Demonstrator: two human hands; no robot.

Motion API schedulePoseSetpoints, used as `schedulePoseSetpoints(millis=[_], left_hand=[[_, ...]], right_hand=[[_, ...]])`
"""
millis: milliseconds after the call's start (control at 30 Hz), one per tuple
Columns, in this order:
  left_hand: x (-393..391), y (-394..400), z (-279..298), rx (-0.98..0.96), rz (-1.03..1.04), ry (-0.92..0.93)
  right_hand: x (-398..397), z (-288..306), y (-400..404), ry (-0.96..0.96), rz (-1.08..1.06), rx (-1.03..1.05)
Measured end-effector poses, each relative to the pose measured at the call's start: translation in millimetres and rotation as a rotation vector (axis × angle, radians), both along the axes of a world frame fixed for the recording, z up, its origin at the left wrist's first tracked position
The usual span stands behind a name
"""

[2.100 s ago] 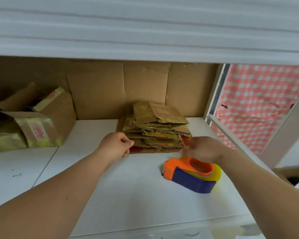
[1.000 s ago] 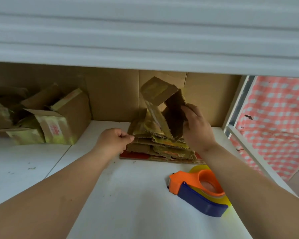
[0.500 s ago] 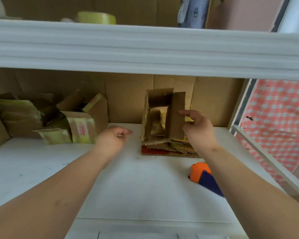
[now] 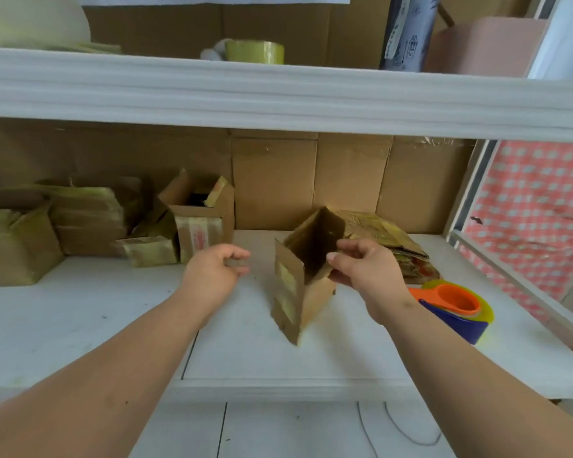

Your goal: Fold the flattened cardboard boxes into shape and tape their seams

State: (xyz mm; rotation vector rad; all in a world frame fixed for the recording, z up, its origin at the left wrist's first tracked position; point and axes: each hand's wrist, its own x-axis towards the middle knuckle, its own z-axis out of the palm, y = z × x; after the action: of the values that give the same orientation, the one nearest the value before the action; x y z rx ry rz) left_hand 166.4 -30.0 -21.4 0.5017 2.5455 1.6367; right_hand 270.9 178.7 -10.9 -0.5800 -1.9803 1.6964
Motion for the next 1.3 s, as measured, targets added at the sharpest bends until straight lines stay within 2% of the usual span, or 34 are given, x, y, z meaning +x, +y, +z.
schedulePoseSetpoints(millis=[133, 267, 367, 500, 567, 633, 767, 867, 933, 1067, 1167, 1300], left_hand=[[6, -4, -8, -0.015, -0.116, -0.139], [12, 1, -5, 0.025, -0.160, -0.170], [16, 13, 2, -0.058, -0.203, -0.140], [15, 31, 2, -0.125, -0.112, -0.045], [15, 38, 2, -0.135, -0.084, -0.004], [16, 46, 1, -0.150, -0.068, 0.034], [17, 59, 2, -0.223, -0.047, 0.071], [9, 59, 1, -0.231, 0.010, 0.031], [0, 56, 0, -0.166, 0.040, -0.055], [-6, 57, 2, 0.041, 0.089, -0.146], [-8, 61, 9, 0.169, 0.130, -0.155], [-7, 63, 11, 0.137, 0.141, -0.109]], right_hand=[[3, 3, -19, 0.016, 0.074, -0.069], [7, 7, -19, 0.027, 0.099, 0.053], [6, 4, -9, 0.045, -0.052, 0.168], [-10, -2, 20, 0.023, -0.281, 0.244], [-16, -1, 37, -0.018, -0.314, 0.228], [-21, -1, 52, -0.063, -0.259, 0.197], [-30, 0, 71, -0.169, 0.010, 0.091], [-33, 3, 75, -0.170, 0.083, 0.128], [-32, 6, 74, -0.175, 0.101, 0.142], [-32, 15, 75, -0.280, 0.153, 0.313], [-34, 22, 76, -0.313, 0.230, 0.312], [-35, 20, 75, -0.303, 0.237, 0.504]])
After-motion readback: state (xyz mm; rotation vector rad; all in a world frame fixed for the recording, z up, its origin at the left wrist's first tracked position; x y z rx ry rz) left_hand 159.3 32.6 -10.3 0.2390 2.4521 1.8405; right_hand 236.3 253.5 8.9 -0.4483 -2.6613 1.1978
